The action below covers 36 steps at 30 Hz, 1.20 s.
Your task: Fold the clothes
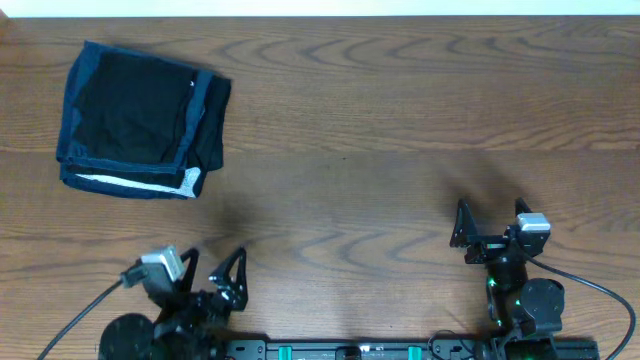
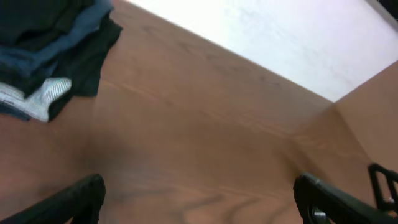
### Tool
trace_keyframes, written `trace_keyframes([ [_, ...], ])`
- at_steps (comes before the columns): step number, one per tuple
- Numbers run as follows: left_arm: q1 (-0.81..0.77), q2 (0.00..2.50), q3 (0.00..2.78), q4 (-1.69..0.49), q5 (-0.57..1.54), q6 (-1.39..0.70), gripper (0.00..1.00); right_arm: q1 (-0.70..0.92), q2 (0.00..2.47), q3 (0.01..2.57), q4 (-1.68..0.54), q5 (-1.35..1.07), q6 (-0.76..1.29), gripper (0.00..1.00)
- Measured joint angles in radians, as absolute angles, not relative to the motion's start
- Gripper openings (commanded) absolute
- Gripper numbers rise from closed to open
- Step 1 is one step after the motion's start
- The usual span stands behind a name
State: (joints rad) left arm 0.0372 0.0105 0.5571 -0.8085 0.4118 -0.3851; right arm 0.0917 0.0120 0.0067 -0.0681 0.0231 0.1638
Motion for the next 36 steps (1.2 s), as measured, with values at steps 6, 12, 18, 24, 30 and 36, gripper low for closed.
trace_keyframes([
  [6, 0.037, 0.011, 0.367, -0.440, 0.411, -0.385, 0.98, 0.092, 0.012, 0.007, -0.068, 0.023, 0.164, 0.99],
  [12, 0.037, 0.010, 0.181, -0.081, 0.381, -0.385, 0.98, 0.092, 0.012, 0.007, -0.068, 0.023, 0.164, 0.99],
  [18, 0.028, 0.010, 0.089, 0.018, 0.279, -0.385, 0.98, 0.092, 0.012, 0.007, -0.068, 0.023, 0.164, 0.99],
  [24, -0.006, 0.010, 0.072, 0.023, 0.148, -0.348, 0.98, 0.092, 0.012, 0.007, -0.068, 0.023, 0.164, 0.99],
  [30, -0.021, 0.010, 0.056, 0.026, 0.108, -0.244, 0.98, 0.092, 0.012, 0.007, -0.068, 0.023, 0.164, 0.99],
  [36, -0.024, 0.011, 0.010, 0.001, 0.094, -0.181, 0.98, 0.092, 0.012, 0.007, -0.068, 0.023, 0.164, 0.99],
])
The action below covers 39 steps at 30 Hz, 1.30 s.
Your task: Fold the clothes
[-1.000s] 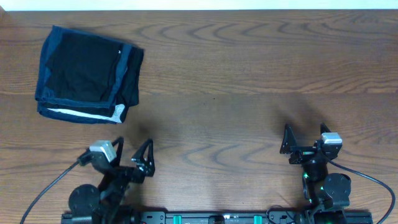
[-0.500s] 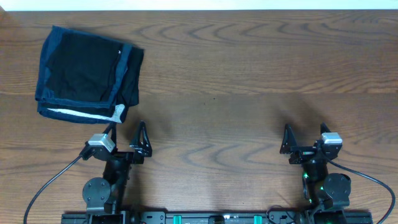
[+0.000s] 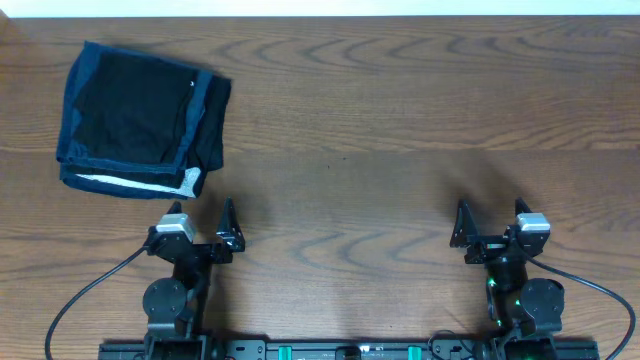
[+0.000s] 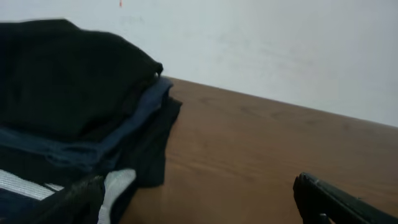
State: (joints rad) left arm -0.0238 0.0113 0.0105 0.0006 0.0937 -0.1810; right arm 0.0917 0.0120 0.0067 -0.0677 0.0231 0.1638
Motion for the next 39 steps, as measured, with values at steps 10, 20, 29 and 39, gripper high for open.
trace_keyframes([
  [10, -0.057, 0.011, 0.012, -0.014, 0.094, 0.007, 0.98, 0.092, 0.012, 0.007, -0.068, 0.023, 0.164, 0.99],
  [20, -0.060, 0.011, 0.012, -0.014, 0.094, 0.073, 0.98, 0.092, 0.012, 0.007, -0.068, 0.023, 0.164, 0.99],
  [29, -0.060, 0.011, 0.012, -0.014, 0.094, 0.080, 0.98, 0.092, 0.012, 0.007, -0.068, 0.023, 0.164, 0.99],
  [39, -0.060, 0.011, 0.012, -0.014, 0.094, 0.080, 0.98, 0.092, 0.012, 0.007, -0.068, 0.023, 0.164, 0.99],
])
